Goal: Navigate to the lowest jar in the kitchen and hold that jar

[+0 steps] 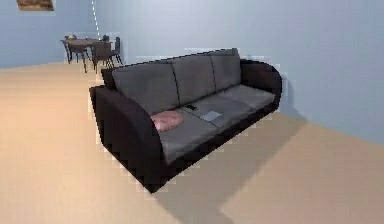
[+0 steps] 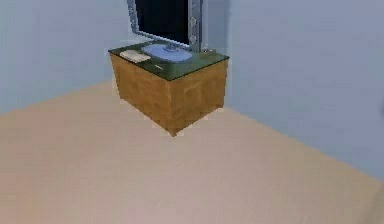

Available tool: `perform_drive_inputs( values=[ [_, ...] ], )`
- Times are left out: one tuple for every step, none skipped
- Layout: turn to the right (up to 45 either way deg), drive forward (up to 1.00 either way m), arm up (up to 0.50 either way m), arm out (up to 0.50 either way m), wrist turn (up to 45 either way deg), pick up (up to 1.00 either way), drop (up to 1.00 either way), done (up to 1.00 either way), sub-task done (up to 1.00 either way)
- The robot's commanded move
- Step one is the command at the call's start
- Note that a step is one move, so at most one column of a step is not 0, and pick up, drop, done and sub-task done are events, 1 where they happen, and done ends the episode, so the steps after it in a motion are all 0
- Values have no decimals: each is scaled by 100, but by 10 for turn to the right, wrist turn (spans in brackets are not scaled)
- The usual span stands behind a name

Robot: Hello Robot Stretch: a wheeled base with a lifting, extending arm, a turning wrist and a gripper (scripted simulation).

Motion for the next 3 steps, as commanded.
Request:
perform_drive_inputs(
  values=[
    [-390, 0, 0, 0, 0, 0, 0, 0, 0],
    [0, 30, 0, 0, 0, 0, 0, 0, 0],
    [-60, 0, 0, 0, 0, 0, 0, 0, 0]
  ],
)
